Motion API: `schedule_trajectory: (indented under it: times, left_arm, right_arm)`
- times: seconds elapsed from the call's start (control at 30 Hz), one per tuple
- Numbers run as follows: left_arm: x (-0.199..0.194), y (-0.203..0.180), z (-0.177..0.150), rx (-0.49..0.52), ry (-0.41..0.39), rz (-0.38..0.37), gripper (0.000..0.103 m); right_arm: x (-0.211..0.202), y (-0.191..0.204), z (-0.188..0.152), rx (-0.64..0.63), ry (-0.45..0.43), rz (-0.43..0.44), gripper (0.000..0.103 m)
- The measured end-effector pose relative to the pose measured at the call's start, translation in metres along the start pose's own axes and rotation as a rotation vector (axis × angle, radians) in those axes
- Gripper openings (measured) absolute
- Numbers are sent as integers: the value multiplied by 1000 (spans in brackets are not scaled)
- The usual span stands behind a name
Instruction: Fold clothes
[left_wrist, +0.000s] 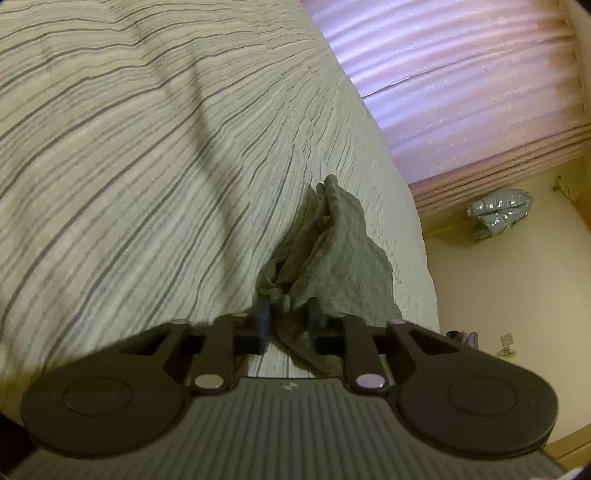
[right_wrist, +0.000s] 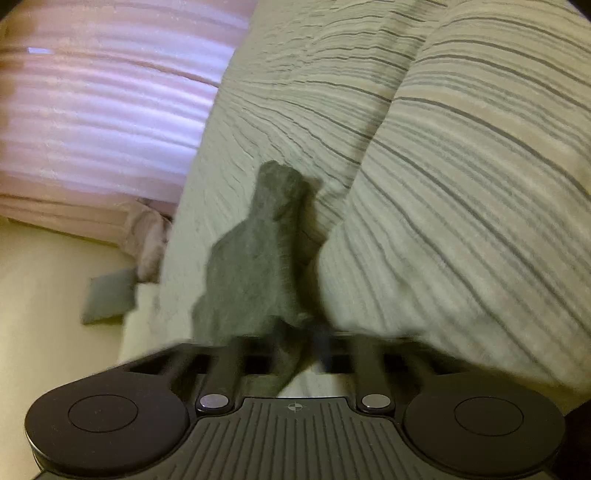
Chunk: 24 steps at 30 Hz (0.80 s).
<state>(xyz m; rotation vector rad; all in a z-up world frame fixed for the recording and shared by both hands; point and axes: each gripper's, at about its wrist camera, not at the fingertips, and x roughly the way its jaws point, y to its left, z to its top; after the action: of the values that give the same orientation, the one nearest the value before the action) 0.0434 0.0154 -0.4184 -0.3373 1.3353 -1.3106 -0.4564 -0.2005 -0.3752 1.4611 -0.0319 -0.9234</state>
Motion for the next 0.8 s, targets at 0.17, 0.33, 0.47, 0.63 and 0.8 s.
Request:
schedule_trajectory:
  times: [0.17,0.33,0.47,0.63,0.8]
  left_arm:
    - [-3,-3,2,64,9,24,11]
    - [-30,-14,9,139,-61,131,7]
    - [-45,-47,14,320,-105,213,7]
    - [-13,-99,-9,614,-42,223,7]
    - [23,-122,-34,789,-34,246,8]
  right_arm:
    - [-2,4,0,-82,-3,-55,6]
    - [-13,19,-2,-247,1,-123,8]
    - [-14,50,-20,-498,-67,-163,9]
    - [-6,87,-45,-801,-123,-183,9]
    - [39,102,-78,-1000,-85,-171,9]
